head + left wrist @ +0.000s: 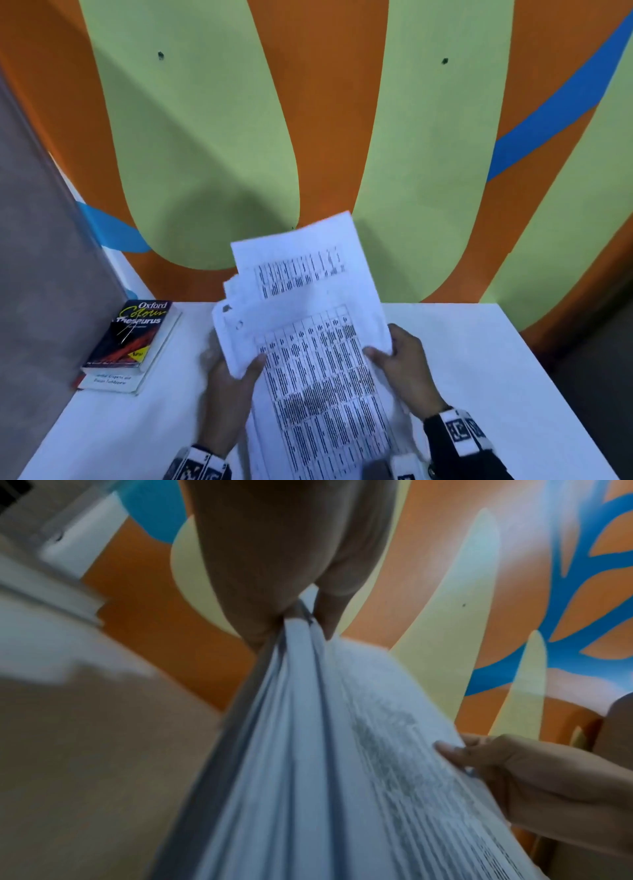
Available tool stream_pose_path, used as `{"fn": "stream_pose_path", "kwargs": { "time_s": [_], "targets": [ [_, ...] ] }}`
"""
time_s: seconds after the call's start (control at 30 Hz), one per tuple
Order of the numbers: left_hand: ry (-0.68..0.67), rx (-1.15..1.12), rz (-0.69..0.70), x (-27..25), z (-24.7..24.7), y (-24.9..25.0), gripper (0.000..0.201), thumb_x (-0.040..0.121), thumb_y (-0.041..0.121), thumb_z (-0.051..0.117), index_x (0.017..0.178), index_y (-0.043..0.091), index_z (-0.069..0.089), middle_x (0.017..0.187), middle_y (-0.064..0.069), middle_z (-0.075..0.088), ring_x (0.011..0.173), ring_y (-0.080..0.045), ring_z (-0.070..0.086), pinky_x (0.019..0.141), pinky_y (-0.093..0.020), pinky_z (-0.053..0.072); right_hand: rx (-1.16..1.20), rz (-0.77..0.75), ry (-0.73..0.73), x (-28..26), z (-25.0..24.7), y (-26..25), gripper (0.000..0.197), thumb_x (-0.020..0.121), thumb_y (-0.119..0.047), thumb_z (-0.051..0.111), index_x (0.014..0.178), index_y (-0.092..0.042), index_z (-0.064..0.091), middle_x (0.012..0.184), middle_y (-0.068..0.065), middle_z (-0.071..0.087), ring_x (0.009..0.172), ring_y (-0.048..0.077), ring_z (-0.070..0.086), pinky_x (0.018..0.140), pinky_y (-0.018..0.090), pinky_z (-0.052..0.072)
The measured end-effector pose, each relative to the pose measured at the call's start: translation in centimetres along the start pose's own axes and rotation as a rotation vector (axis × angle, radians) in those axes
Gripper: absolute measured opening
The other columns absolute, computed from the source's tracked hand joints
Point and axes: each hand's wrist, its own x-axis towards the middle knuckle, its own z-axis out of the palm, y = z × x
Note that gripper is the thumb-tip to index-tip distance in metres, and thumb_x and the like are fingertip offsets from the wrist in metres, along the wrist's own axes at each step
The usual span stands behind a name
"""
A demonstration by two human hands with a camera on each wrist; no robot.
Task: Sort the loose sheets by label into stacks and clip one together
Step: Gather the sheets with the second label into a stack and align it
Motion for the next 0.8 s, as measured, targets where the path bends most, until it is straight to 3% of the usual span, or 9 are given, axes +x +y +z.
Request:
{"fn": "stream_pose_path", "kwargs": {
  "time_s": [0.07, 0.13, 0.2, 0.3, 0.43, 0.5, 0.6, 0.7, 0.8],
  "targets": [
    [0.023, -0.041, 0.112, 0.5, 0.0, 3.1, 0.015, 0.081, 0.028, 0.074, 0.083, 0.015, 0.068, 0.064, 0.014, 0.069, 0.06, -0.001, 0.062, 0.06, -0.013, 0.049, 0.084, -0.155, 0.066, -0.5, -1.1, -2.7, 0.021, 0.085, -0.005, 0.068, 0.099, -0.02, 0.065, 0.091, -0.006, 0.073, 0.079, 0.007, 0.066, 0.072, 0.02, 0.052],
    [0.017, 0.009, 0.259, 1.3, -0.1, 5.5, 0.046, 0.072, 0.051, 0.069, 0.07, 0.006, 0.062, 0.057, 0.0, 0.06, 0.052, -0.011, 0.05, 0.051, -0.02, 0.04, 0.102, -0.266, 0.147, -0.2, -1.8, -4.9, 0.024, 0.086, -0.005, 0.067, 0.104, -0.02, 0.063, 0.087, -0.007, 0.071, 0.073, 0.012, 0.063, 0.065, 0.02, 0.046],
    [0.009, 0.021, 0.361, 2.2, 0.1, 8.0, 0.036, 0.078, 0.043, 0.072, 0.082, 0.008, 0.066, 0.071, 0.0, 0.072, 0.063, -0.007, 0.057, 0.06, -0.019, 0.045, 0.137, -0.334, 0.181, 0.5, -2.2, -6.3, 0.028, 0.085, -0.006, 0.069, 0.109, -0.018, 0.06, 0.086, -0.011, 0.07, 0.071, 0.007, 0.062, 0.062, 0.018, 0.045],
    [-0.064, 0.018, 0.376, 3.3, 0.4, 9.1, 0.026, 0.071, 0.027, 0.08, 0.089, 0.013, 0.069, 0.086, 0.008, 0.075, 0.076, 0.0, 0.068, 0.067, -0.014, 0.051, 0.274, -0.342, 0.152, 1.2, -2.6, -6.9, 0.047, 0.08, -0.005, 0.074, 0.12, -0.011, 0.052, 0.109, -0.007, 0.066, 0.098, -0.003, 0.063, 0.08, 0.011, 0.049],
    [-0.13, -0.043, 0.261, 3.5, 1.2, 8.2, 0.047, 0.066, 0.013, 0.085, 0.109, 0.006, 0.066, 0.097, 0.001, 0.076, 0.09, -0.011, 0.072, 0.073, -0.017, 0.055, 0.237, -0.297, 0.119, 1.7, -2.6, -5.9, 0.043, 0.077, -0.008, 0.077, 0.104, -0.019, 0.047, 0.082, -0.021, 0.057, 0.073, -0.015, 0.054, 0.066, 0.004, 0.041],
    [-0.138, -0.106, 0.232, 3.2, 1.7, 8.3, 0.04, 0.067, 0.005, 0.083, 0.105, 0.007, 0.069, 0.092, 0.008, 0.077, 0.088, -0.008, 0.072, 0.072, -0.014, 0.053, 0.224, -0.258, 0.119, 2.0, -2.4, -5.0, 0.042, 0.076, -0.019, 0.078, 0.103, -0.024, 0.047, 0.089, -0.025, 0.062, 0.081, -0.008, 0.058, 0.072, 0.011, 0.044],
    [-0.133, -0.131, 0.225, 3.3, 2.3, 8.2, 0.028, 0.072, 0.002, 0.078, 0.098, 0.008, 0.073, 0.088, 0.011, 0.076, 0.087, -0.008, 0.072, 0.071, -0.013, 0.053, 0.227, -0.246, 0.111, 2.9, -2.1, -4.8, 0.038, 0.083, -0.019, 0.073, 0.113, -0.015, 0.05, 0.105, -0.003, 0.067, 0.097, 0.015, 0.064, 0.082, 0.031, 0.052],
    [-0.087, -0.098, 0.246, 3.5, 2.5, 8.9, 0.013, 0.074, 0.011, 0.077, 0.081, 0.021, 0.075, 0.078, 0.012, 0.076, 0.075, -0.007, 0.071, 0.07, -0.022, 0.056, 0.245, -0.278, 0.129, 3.7, -2.0, -5.7, 0.021, 0.09, -0.004, 0.063, 0.109, -0.005, 0.055, 0.087, -0.015, 0.069, 0.08, -0.003, 0.064, 0.07, 0.015, 0.046],
    [-0.073, -0.111, 0.302, 4.0, 2.9, 10.1, 0.016, 0.074, 0.009, 0.076, 0.074, 0.024, 0.07, 0.07, 0.019, 0.073, 0.064, 0.002, 0.066, 0.061, -0.015, 0.053, 0.202, -0.343, 0.203, 4.1, -1.8, -7.2, 0.016, 0.092, -0.003, 0.058, 0.108, -0.006, 0.058, 0.094, -0.001, 0.067, 0.082, 0.0, 0.061, 0.068, 0.011, 0.043]
  ]
}}
